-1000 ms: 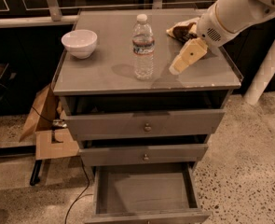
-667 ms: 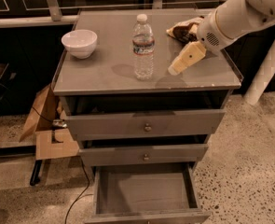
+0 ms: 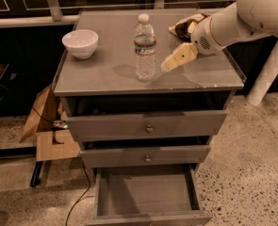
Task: Place water bottle into bottom drawer
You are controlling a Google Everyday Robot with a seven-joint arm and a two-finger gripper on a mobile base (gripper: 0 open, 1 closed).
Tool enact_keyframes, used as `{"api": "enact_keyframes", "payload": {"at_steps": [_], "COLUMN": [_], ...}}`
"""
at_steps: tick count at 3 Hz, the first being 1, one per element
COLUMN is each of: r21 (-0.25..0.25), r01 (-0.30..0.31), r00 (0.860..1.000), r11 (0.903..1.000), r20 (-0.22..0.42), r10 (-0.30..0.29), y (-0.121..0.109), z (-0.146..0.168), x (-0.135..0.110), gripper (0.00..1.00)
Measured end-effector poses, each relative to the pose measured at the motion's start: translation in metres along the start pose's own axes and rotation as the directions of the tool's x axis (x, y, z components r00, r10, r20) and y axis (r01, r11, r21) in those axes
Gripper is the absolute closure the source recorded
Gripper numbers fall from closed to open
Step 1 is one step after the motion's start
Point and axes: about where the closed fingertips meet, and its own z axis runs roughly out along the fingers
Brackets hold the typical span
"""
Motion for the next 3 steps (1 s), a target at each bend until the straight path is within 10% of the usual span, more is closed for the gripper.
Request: {"api": "enact_keyframes", "payload": {"at_steps": [3], "r21": [-0.046], "r01": [0.047], "r00": [0.990], "r11": [0.9978], "r20": [0.134], "r10": [-0.041], "y": [0.010], "z": [0.014], "x": [-0.052], "gripper": [0.00]}}
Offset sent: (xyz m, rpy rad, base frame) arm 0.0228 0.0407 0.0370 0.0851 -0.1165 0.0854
